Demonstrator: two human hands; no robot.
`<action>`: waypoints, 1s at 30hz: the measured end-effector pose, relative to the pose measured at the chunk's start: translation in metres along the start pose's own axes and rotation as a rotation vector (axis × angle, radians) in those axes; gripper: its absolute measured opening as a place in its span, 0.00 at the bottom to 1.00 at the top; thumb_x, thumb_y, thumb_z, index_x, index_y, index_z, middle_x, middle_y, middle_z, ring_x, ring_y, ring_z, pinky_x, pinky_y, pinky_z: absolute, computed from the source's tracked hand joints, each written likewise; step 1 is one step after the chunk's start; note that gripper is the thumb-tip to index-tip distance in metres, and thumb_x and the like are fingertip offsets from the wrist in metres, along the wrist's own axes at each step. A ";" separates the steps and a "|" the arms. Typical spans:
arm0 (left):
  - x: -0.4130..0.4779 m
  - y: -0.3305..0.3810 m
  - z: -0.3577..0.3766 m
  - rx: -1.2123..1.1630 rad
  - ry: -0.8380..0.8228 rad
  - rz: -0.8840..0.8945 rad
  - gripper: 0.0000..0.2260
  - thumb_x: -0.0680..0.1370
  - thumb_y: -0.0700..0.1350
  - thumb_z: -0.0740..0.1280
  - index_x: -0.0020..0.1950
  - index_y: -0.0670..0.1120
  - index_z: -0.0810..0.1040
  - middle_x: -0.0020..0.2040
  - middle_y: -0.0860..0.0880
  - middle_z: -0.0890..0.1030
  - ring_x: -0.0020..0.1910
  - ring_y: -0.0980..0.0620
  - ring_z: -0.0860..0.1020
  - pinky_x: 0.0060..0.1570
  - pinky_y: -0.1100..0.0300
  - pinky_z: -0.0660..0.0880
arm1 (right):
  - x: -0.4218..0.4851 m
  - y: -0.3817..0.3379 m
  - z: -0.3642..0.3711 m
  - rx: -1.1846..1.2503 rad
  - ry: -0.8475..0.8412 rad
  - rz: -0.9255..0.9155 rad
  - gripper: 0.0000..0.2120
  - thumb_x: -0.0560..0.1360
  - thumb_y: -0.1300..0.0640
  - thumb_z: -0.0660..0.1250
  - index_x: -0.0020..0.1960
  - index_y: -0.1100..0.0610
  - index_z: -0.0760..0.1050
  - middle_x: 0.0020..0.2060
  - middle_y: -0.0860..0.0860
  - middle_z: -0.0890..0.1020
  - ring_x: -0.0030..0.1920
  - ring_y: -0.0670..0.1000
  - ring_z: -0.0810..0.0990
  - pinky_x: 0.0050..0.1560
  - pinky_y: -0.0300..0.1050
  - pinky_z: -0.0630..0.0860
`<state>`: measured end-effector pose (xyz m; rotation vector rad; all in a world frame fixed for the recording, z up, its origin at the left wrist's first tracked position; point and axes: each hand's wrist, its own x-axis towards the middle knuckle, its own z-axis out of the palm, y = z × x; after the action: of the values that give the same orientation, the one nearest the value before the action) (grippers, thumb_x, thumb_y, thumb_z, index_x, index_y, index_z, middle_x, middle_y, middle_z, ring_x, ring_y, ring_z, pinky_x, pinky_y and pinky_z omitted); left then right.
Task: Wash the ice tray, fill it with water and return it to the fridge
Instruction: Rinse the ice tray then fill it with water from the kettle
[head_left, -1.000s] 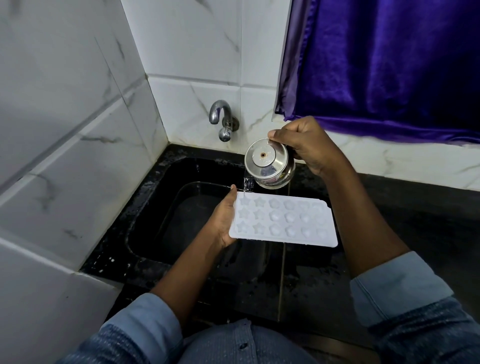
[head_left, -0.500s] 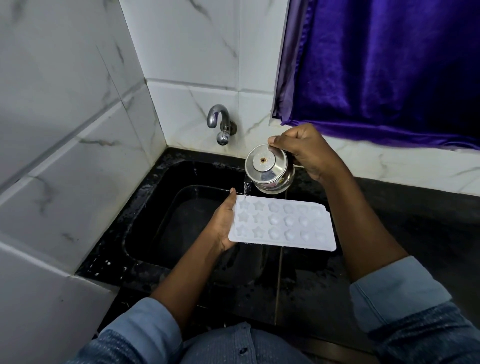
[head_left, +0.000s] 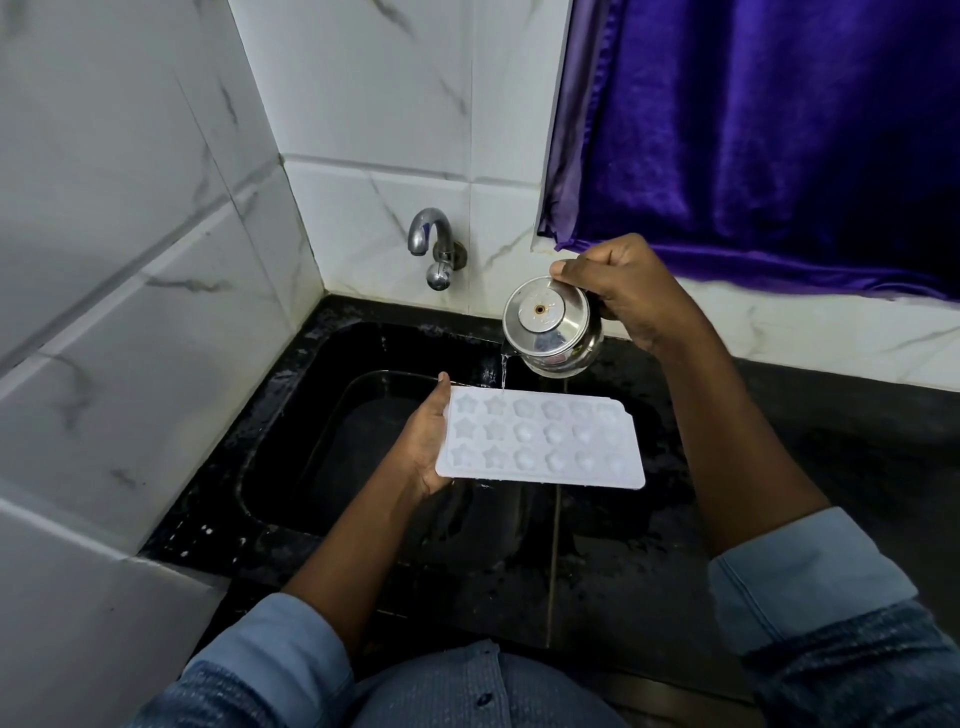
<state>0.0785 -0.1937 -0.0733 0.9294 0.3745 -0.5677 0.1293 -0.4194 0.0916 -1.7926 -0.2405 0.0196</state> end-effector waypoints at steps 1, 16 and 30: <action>0.000 0.000 -0.001 0.000 0.006 0.003 0.35 0.84 0.68 0.53 0.70 0.39 0.78 0.63 0.36 0.84 0.57 0.37 0.86 0.57 0.40 0.79 | 0.001 0.000 0.001 -0.004 0.000 0.001 0.18 0.78 0.57 0.74 0.39 0.71 0.78 0.29 0.54 0.78 0.31 0.50 0.74 0.35 0.40 0.72; -0.003 0.009 -0.009 -0.008 -0.024 0.005 0.36 0.84 0.68 0.52 0.72 0.40 0.77 0.63 0.37 0.84 0.58 0.37 0.86 0.56 0.40 0.79 | 0.001 -0.004 0.014 0.011 -0.007 0.011 0.14 0.78 0.58 0.74 0.35 0.63 0.82 0.26 0.49 0.79 0.27 0.46 0.74 0.32 0.37 0.71; -0.003 0.024 -0.022 0.013 -0.041 0.028 0.35 0.84 0.69 0.52 0.70 0.42 0.79 0.65 0.37 0.83 0.60 0.37 0.85 0.57 0.40 0.78 | -0.005 -0.009 0.004 0.001 0.025 0.015 0.17 0.78 0.58 0.73 0.31 0.56 0.81 0.25 0.48 0.78 0.27 0.45 0.73 0.32 0.37 0.70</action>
<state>0.0891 -0.1639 -0.0684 0.9330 0.3207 -0.5629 0.1228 -0.4143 0.0983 -1.7921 -0.2087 0.0082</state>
